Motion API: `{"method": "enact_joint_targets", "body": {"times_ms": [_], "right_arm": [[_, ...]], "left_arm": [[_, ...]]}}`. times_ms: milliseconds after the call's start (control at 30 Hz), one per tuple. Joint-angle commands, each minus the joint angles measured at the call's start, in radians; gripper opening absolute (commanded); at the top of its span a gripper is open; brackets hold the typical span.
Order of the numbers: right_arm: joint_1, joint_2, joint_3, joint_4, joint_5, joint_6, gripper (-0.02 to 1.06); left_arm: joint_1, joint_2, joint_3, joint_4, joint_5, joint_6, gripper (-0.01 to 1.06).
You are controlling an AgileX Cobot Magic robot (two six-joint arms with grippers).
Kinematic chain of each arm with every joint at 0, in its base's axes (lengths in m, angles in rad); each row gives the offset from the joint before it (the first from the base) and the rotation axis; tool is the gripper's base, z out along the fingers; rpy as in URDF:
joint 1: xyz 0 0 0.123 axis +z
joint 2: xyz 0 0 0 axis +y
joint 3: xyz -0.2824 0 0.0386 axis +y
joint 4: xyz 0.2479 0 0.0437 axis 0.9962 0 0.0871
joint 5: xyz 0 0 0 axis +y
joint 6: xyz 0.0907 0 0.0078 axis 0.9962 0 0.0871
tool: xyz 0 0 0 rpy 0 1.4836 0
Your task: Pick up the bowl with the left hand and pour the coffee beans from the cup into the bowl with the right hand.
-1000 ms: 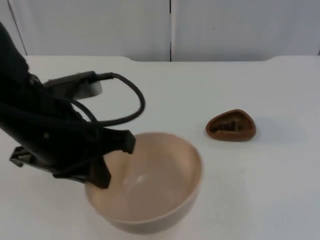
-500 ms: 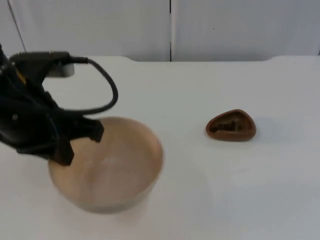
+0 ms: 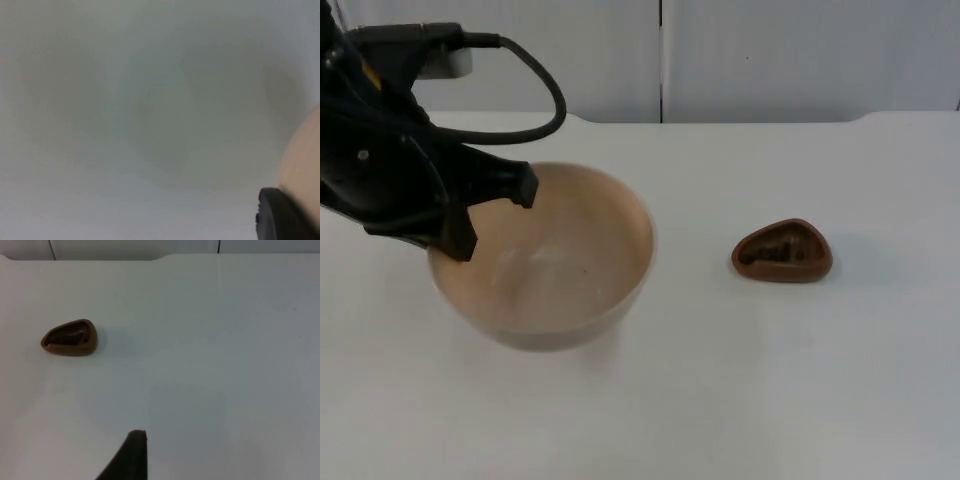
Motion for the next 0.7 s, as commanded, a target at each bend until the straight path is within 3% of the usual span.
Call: {"method": "enact_joint_targets", "body": {"times_ms": [0, 300, 667], "right_arm": [[-0.006, -0.002, 0.002, 0.0, -0.003, 0.001, 1.05], [-0.006, -0.002, 0.002, 0.0, -0.003, 0.001, 1.05], [-0.006, -0.002, 0.002, 0.002, -0.003, 0.001, 1.05]], "left_arm": [[0.002, -0.011, -0.007, -0.002, 0.003, -0.013, 0.0], [0.002, -0.011, -0.005, -0.021, -0.058, -0.013, 0.0], [0.002, -0.011, -0.005, -0.05, -0.055, -0.013, 0.0]]}}
